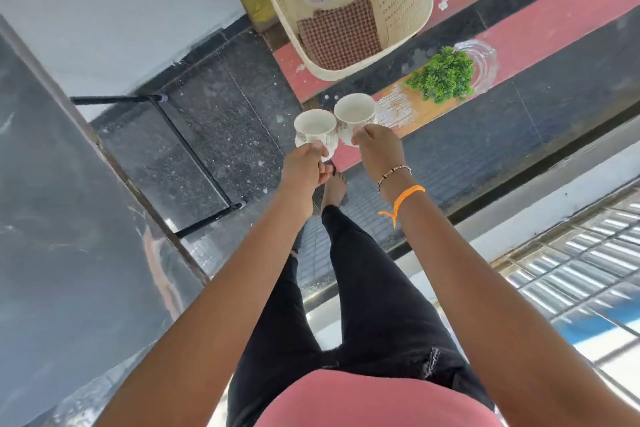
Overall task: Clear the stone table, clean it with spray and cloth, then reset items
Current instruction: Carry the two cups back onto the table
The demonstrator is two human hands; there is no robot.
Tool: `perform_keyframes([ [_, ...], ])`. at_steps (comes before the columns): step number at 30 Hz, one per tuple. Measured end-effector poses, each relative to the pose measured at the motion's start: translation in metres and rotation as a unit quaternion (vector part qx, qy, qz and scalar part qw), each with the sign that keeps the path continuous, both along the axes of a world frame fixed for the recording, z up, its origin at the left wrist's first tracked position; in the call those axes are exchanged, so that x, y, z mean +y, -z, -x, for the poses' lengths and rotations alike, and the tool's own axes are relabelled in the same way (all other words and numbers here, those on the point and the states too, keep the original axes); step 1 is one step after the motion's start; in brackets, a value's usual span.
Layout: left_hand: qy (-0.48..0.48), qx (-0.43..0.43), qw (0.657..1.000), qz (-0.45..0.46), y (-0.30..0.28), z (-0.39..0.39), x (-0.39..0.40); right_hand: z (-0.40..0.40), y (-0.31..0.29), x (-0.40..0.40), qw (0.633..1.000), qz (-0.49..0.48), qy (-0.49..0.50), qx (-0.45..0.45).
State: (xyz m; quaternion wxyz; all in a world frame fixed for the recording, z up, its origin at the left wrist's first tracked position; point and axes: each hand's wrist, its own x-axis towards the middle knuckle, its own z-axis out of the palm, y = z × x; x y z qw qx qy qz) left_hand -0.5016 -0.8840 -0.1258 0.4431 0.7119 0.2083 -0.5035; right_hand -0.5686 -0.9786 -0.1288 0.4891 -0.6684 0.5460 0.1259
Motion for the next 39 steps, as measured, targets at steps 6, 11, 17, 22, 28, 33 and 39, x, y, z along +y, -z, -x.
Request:
perform_keyframes([
  [6,-0.093,-0.107,0.989,0.051,-0.081,-0.027,0.061,-0.038,-0.091,0.052,0.986,0.030,-0.074,-0.147],
  [11,-0.156,-0.203,0.961,0.100,-0.144,-0.038,0.124,-0.066,-0.145,0.109,0.959,0.033,-0.137,-0.248],
  [17,-0.252,-0.293,0.917,0.100,-0.187,-0.041,0.238,-0.094,-0.183,0.220,0.922,0.012,-0.221,-0.319],
  [22,-0.313,-0.327,0.887,0.094,-0.201,-0.026,0.347,-0.103,-0.196,0.321,0.894,-0.023,-0.286,-0.345],
  [28,-0.374,-0.363,0.848,0.091,-0.210,-0.012,0.469,-0.118,-0.213,0.438,0.864,-0.080,-0.348,-0.354],
  [33,-0.410,-0.387,0.823,0.073,-0.215,-0.022,0.541,-0.139,-0.216,0.507,0.844,-0.086,-0.394,-0.353],
  [39,-0.427,-0.393,0.812,0.053,-0.208,-0.061,0.603,-0.186,-0.205,0.570,0.830,-0.091,-0.412,-0.365],
])
